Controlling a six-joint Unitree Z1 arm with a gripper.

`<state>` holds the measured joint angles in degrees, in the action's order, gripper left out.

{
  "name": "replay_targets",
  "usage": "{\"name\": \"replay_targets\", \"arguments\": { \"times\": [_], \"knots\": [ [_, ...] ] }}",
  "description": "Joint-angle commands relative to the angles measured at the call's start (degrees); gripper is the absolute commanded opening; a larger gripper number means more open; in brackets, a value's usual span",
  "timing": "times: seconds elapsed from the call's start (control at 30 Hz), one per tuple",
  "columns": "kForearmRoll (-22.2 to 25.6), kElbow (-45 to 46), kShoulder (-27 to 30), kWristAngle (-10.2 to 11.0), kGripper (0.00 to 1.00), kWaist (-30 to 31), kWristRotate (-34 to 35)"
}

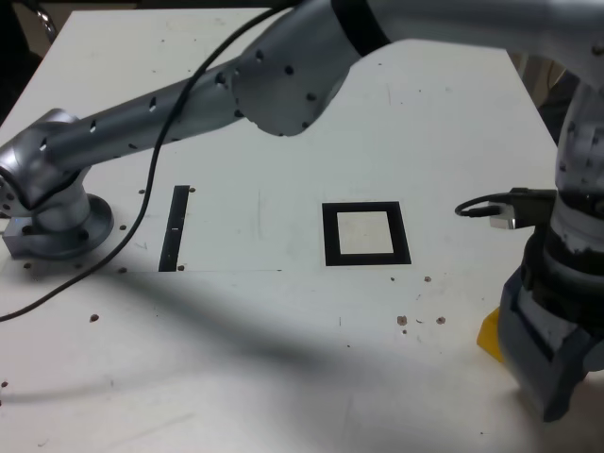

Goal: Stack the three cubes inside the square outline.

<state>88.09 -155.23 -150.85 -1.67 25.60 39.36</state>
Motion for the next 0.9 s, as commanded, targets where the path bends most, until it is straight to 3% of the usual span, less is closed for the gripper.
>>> {"name": "replay_targets", "arguments": {
  "times": [0.0,0.3,0.53,0.63,0.87],
  "knots": [
    [-0.3,-1.5,-1.2,-0.1,0.99,-0.4,0.1],
    [-1.0,-2.6,-3.3,-1.3,0.95,-1.7,-0.1],
    [-1.0,-2.7,-3.7,-1.7,0.85,-2.8,-0.2],
    [-0.8,-2.7,-3.7,-1.8,0.74,-3.1,-0.2],
    [-1.0,-3.2,-3.6,-1.2,0.36,-3.4,0.0]
  ]
}}
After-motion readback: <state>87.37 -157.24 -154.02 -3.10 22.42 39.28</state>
